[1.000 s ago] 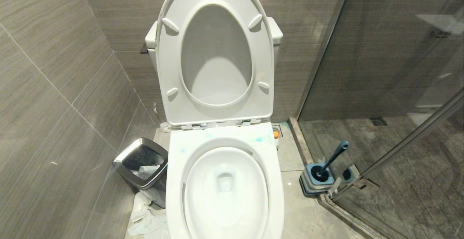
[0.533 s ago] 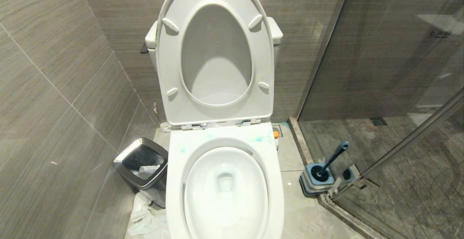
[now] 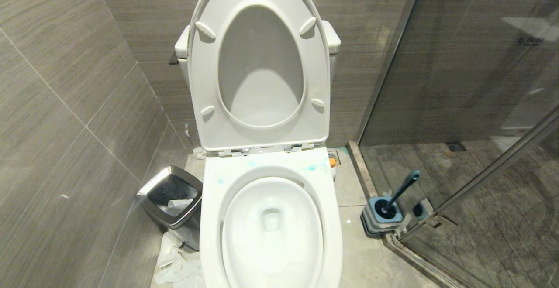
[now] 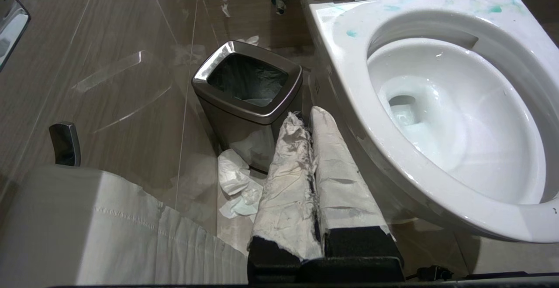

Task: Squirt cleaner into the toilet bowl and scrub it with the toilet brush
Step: Pour in the cleaning agent

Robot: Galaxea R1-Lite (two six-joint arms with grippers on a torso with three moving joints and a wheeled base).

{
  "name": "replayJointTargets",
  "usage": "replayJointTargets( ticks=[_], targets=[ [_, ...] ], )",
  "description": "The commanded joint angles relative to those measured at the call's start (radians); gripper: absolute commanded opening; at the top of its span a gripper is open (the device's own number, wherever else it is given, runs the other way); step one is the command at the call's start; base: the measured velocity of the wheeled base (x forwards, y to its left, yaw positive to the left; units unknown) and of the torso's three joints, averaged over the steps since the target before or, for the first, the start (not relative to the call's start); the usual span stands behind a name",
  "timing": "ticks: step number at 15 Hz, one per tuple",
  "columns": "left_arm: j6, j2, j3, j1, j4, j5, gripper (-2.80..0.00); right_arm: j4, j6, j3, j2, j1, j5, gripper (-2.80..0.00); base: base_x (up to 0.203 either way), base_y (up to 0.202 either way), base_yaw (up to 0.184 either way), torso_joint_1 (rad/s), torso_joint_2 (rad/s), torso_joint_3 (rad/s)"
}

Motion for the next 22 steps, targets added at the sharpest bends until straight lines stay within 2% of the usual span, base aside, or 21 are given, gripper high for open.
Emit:
replayJointTargets(
  ticks=[1,11,22],
  targets=[
    [0.000,0.002,0.000,0.000,0.000,0.000,-2.80,0.000,-0.001,0.000,0.000,0.000,0.001,-2.80,0.000,0.000,0.000,0.000,0.00,0.000],
    [-0.026,0.002,0.000,0.000,-0.003,0.023,-2.80,0.000,-0.001,0.000,0.000,0.000,0.001,-2.80,0.000,0.000,0.000,0.000,0.00,-0.008],
    [-0.023,0.002,0.000,0.000,-0.003,0.023,-2.80,0.000,-0.001,0.000,0.000,0.000,0.001,-2.80,0.000,0.000,0.000,0.003,0.00,-0.184]
  ],
)
